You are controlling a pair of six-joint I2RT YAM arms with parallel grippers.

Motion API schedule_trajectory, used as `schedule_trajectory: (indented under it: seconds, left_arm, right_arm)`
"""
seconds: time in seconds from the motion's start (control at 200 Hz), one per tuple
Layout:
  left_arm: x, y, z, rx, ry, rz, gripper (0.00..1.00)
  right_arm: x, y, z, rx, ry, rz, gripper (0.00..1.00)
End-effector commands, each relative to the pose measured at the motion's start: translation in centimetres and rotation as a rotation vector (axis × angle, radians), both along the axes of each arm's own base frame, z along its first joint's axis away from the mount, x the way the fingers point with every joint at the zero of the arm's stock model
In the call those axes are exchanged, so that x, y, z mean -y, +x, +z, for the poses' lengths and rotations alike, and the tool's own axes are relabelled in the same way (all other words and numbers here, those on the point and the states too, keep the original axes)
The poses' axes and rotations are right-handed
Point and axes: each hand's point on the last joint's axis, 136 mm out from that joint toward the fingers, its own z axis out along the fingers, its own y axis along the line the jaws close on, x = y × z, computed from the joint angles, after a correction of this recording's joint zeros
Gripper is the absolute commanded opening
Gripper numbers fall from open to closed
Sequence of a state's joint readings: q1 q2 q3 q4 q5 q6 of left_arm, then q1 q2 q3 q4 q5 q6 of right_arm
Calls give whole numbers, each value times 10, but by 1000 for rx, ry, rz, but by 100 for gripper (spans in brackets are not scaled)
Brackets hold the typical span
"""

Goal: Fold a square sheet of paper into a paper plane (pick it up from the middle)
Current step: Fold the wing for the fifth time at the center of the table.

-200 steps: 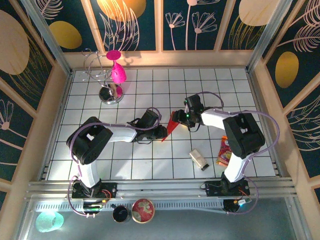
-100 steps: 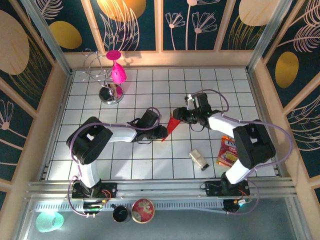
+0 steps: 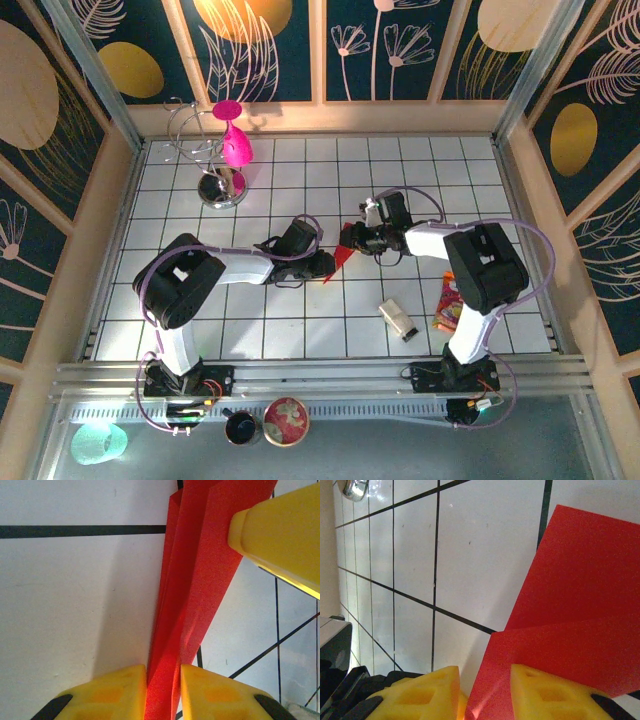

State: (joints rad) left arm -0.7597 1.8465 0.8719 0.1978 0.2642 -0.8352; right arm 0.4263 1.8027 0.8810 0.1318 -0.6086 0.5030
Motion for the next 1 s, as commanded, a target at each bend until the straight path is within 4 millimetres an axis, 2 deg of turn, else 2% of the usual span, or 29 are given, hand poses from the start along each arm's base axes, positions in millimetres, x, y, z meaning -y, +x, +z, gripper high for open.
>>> schedule_trajectory:
  seconds: [0.0, 0.761, 0.901, 0.996]
  left_arm:
    - [-19, -12, -43, -67, 116, 21, 24]
    - [-19, -14, -43, -68, 113, 16, 23]
    - [-19, -11, -37, -53, 109, 21, 23]
    - [-18, -7, -23, -23, 94, 29, 23]
  right_arm:
    - [-10, 4, 5, 22, 27, 32, 33]
    - [-10, 2, -19, -36, -34, 41, 27]
    - [-7, 1, -28, -54, -67, 35, 26]
    - [-4, 0, -35, -68, -93, 28, 24]
